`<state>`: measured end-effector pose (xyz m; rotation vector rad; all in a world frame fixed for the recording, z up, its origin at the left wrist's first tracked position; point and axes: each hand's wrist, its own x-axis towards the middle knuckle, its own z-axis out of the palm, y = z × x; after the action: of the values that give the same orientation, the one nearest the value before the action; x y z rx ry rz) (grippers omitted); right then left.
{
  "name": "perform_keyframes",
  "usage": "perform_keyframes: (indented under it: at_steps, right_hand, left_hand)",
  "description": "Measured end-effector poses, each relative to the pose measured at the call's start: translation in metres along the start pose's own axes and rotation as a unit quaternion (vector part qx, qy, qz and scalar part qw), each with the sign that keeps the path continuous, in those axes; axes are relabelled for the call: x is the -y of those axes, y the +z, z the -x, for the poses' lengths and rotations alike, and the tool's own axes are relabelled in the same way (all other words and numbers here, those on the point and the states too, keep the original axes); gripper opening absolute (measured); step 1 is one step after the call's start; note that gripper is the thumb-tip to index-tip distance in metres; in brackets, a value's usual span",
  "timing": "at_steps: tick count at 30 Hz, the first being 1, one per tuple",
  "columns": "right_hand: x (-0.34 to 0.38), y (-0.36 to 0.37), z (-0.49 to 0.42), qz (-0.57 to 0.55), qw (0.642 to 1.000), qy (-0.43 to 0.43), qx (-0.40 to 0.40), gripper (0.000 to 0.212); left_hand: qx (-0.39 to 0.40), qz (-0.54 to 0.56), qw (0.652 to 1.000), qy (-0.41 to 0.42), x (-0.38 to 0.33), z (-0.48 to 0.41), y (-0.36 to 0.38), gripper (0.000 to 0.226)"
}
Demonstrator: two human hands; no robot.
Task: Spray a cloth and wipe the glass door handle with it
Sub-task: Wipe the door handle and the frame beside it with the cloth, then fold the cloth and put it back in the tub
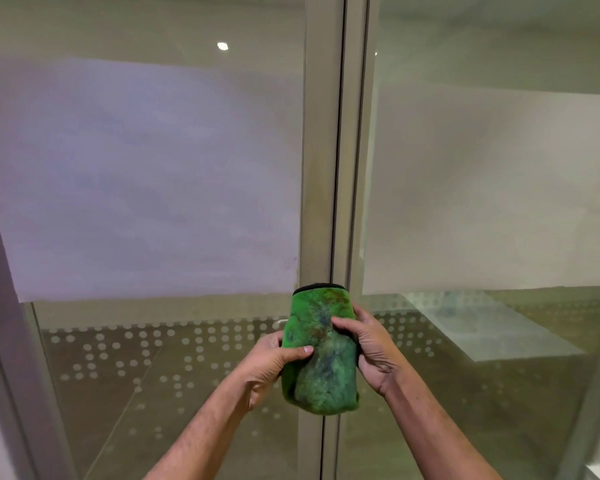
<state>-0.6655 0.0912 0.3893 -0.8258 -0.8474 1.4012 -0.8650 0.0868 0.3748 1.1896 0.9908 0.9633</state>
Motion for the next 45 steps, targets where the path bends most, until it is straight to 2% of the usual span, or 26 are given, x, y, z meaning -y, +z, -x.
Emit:
perform_keyframes:
  at_steps: [4, 6, 8, 12, 13, 15, 17, 19, 21, 24, 26, 29, 31, 33, 35, 36, 38, 42, 45]
  right_hand:
    - [0.003, 0.004, 0.02, 0.105, 0.989, -0.056, -0.09, 0.059]
    - [0.005, -0.001, 0.031, 0.201, 0.967, -0.102, -0.119, 0.068]
    - [0.008, -0.01, 0.041, 0.318, 0.931, -0.142, -0.11, 0.068]
    - [0.028, -0.035, 0.071, 0.491, 0.851, -0.167, -0.086, 0.036]
    - [0.035, -0.042, 0.081, 0.527, 0.83, -0.164, -0.083, 0.04]
    - [0.048, -0.056, 0.1, 0.588, 0.79, -0.156, -0.068, 0.071]
    - [0.058, -0.072, 0.114, 0.654, 0.745, -0.113, -0.066, 0.1]
    - [0.067, -0.096, 0.124, 0.684, 0.722, -0.068, -0.078, 0.108]
    - [0.078, -0.119, 0.135, 0.645, 0.756, -0.055, -0.096, 0.094]
    - [0.093, -0.16, 0.15, 0.556, 0.818, -0.069, -0.128, 0.059]
    - [0.106, -0.189, 0.164, 0.512, 0.843, -0.072, -0.148, 0.049]
    - [0.123, -0.234, 0.185, 0.448, 0.871, -0.089, -0.183, 0.039]
    - [0.133, -0.262, 0.2, 0.398, 0.888, -0.1, -0.209, 0.034]
    - [0.141, -0.286, 0.213, 0.339, 0.909, -0.106, -0.217, 0.03]
    - [0.145, -0.31, 0.227, 0.288, 0.927, -0.099, -0.221, 0.026]
    - [0.147, -0.322, 0.233, 0.27, 0.932, -0.091, -0.225, 0.027]
    - [0.147, -0.345, 0.242, 0.248, 0.937, -0.074, -0.233, 0.035]
    - [0.161, -0.387, 0.261, 0.232, 0.943, -0.052, -0.232, 0.058]
    - [0.175, -0.412, 0.274, 0.258, 0.942, -0.037, -0.213, 0.058]
  left_hand:
    - [-0.006, 0.002, 1.0, 0.015, 0.003, 0.006, 0.009, 0.035]
    - [-0.004, -0.006, 1.0, 0.024, 0.005, 0.009, 0.02, 0.038]
    - [0.003, -0.012, 0.999, 0.033, 0.006, 0.009, 0.032, 0.041]
    - [0.023, -0.014, 0.998, 0.052, 0.01, 0.007, 0.059, 0.044]
    - [0.031, -0.011, 0.998, 0.056, 0.01, 0.007, 0.067, 0.044]
    - [0.048, -0.008, 0.997, 0.066, 0.011, 0.008, 0.087, 0.042]
    - [0.059, -0.005, 0.995, 0.075, 0.009, 0.01, 0.11, 0.041]
    - [0.074, -0.004, 0.994, 0.077, 0.009, 0.011, 0.137, 0.042]
    - [0.097, 0.0, 0.993, 0.074, 0.012, 0.009, 0.165, 0.045]
    - [0.123, 0.022, 0.99, 0.07, 0.019, 0.003, 0.21, 0.046]
    - [0.118, 0.027, 0.99, 0.072, 0.023, 0.0, 0.243, 0.052]
    - [0.102, 0.01, 0.992, 0.072, 0.031, -0.003, 0.286, 0.085]
    - [0.123, 0.012, 0.992, 0.027, 0.044, -0.005, 0.315, 0.115]
    - [0.163, 0.026, 0.985, -0.04, 0.061, -0.002, 0.343, 0.107]
    - [0.208, 0.069, 0.972, -0.085, 0.077, 0.003, 0.376, 0.079]
    - [0.217, 0.099, 0.966, -0.103, 0.082, 0.006, 0.393, 0.068]
    - [0.211, 0.16, 0.955, -0.134, 0.088, 0.008, 0.422, 0.061]
    - [0.207, 0.183, 0.952, -0.135, 0.095, 0.008, 0.472, 0.056]
    - [0.225, 0.142, 0.956, -0.124, 0.101, 0.005, 0.498, 0.046]
